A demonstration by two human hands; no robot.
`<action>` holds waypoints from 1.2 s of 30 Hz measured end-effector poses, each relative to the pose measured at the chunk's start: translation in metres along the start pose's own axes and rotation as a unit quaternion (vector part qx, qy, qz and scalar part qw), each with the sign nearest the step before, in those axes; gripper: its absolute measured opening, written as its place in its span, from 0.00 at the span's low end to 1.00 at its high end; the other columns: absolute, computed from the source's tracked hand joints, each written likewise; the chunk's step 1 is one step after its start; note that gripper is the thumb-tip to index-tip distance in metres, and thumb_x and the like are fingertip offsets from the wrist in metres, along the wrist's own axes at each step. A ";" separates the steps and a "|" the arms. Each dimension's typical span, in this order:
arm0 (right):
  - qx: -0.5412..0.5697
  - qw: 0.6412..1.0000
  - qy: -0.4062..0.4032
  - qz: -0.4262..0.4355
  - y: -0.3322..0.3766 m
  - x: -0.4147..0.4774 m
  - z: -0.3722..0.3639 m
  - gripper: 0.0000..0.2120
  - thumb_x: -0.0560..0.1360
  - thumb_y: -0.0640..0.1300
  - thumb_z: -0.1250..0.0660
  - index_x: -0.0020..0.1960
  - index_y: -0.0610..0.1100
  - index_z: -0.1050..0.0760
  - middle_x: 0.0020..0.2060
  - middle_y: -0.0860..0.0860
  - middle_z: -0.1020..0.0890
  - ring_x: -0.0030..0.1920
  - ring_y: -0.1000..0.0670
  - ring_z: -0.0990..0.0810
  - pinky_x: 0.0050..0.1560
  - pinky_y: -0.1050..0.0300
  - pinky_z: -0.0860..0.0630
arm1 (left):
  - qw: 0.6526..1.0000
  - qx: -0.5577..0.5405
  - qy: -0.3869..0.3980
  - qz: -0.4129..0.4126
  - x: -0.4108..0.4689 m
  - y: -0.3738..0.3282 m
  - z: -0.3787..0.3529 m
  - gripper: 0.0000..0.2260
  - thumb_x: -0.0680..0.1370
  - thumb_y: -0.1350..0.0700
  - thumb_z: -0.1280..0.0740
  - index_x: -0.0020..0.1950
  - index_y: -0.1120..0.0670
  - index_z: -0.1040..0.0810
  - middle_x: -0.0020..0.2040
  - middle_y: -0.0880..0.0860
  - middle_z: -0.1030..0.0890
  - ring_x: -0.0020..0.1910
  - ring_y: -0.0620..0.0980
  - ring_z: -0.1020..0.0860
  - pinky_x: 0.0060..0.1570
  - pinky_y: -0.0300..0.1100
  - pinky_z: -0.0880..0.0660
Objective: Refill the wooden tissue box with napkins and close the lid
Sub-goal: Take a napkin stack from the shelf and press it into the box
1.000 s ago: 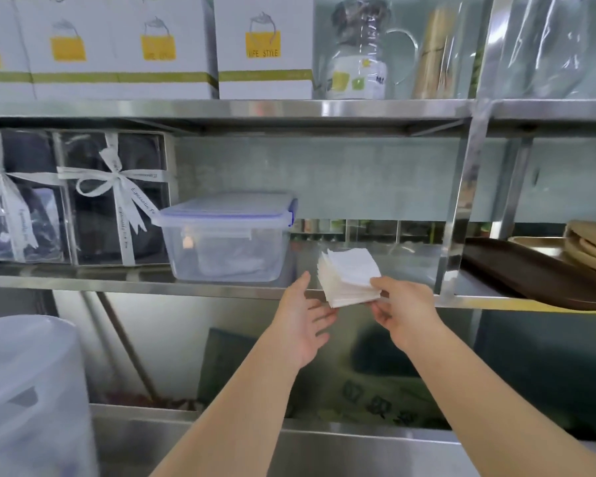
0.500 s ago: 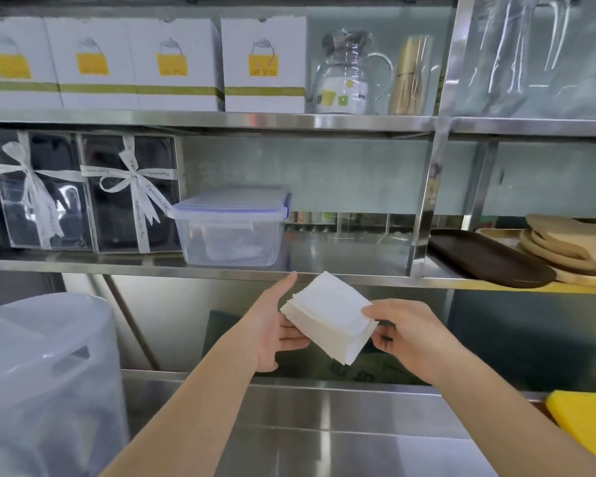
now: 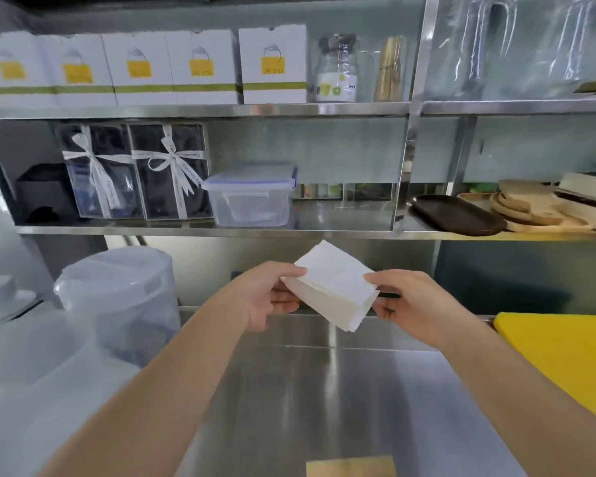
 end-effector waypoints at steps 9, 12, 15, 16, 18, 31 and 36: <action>0.116 0.987 -0.016 -0.109 -0.054 -0.086 0.011 0.14 0.70 0.41 0.29 0.54 0.40 0.22 0.53 0.42 0.17 0.53 0.44 0.21 0.50 0.57 0.27 | 1.000 0.020 0.011 0.015 -0.088 0.066 -0.021 0.05 0.75 0.57 0.36 0.49 0.57 0.25 0.42 0.54 0.24 0.39 0.50 0.25 0.10 0.30 0.35; 0.090 0.987 -0.013 -0.133 -0.067 -0.113 0.011 0.08 0.72 0.42 0.31 0.51 0.42 0.21 0.49 0.45 0.16 0.53 0.45 0.20 0.49 0.59 0.29 | 0.999 0.009 0.010 0.030 -0.107 0.089 -0.027 0.05 0.75 0.58 0.36 0.49 0.58 0.25 0.42 0.55 0.24 0.40 0.51 0.25 0.10 0.30 0.36; 0.048 0.986 -0.042 -0.156 -0.081 -0.132 0.014 0.12 0.69 0.44 0.28 0.51 0.41 0.22 0.50 0.44 0.16 0.51 0.46 0.21 0.46 0.59 0.30 | 1.000 0.010 0.005 0.025 -0.115 0.109 -0.031 0.13 0.75 0.57 0.34 0.58 0.60 0.24 0.48 0.57 0.23 0.42 0.52 0.24 0.11 0.29 0.35; 0.029 0.985 -0.048 -0.160 -0.085 -0.138 0.015 0.12 0.69 0.45 0.28 0.50 0.42 0.21 0.51 0.45 0.16 0.50 0.48 0.22 0.46 0.59 0.32 | 1.000 0.014 0.004 0.024 -0.118 0.115 -0.032 0.14 0.75 0.57 0.34 0.59 0.60 0.24 0.48 0.57 0.22 0.42 0.52 0.24 0.12 0.28 0.35; 0.004 0.984 -0.061 -0.166 -0.094 -0.147 0.018 0.10 0.68 0.46 0.27 0.47 0.43 0.21 0.49 0.49 0.18 0.52 0.50 0.26 0.52 0.57 0.37 | 1.000 0.019 0.002 0.023 -0.122 0.126 -0.034 0.14 0.74 0.57 0.33 0.58 0.60 0.23 0.47 0.56 0.21 0.41 0.51 0.23 0.13 0.27 0.35; -0.061 0.977 -0.089 -0.185 -0.147 -0.187 0.035 0.15 0.67 0.42 0.26 0.52 0.39 0.22 0.61 0.43 0.22 0.55 0.49 0.28 0.59 0.55 0.45 | 0.985 0.166 0.000 0.054 -0.141 0.201 -0.036 0.11 0.69 0.51 0.28 0.34 0.55 0.26 0.31 0.50 0.31 0.34 0.49 0.36 0.37 0.40 0.38; -0.074 0.976 -0.073 -0.189 -0.161 -0.190 0.039 0.05 0.71 0.37 0.30 0.38 0.40 0.25 0.41 0.48 0.21 0.42 0.52 0.25 0.47 0.60 0.35 | 0.983 0.164 0.000 0.080 -0.144 0.222 -0.047 0.12 0.72 0.52 0.32 0.32 0.55 0.30 0.31 0.50 0.31 0.33 0.48 0.36 0.37 0.40 0.38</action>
Point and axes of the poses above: each hand's wrist, its own x-axis towards the middle knuckle, its own z-axis out of the back of the hand, y = z × x, the point moved 1 cm from there along x, towards the middle knuckle
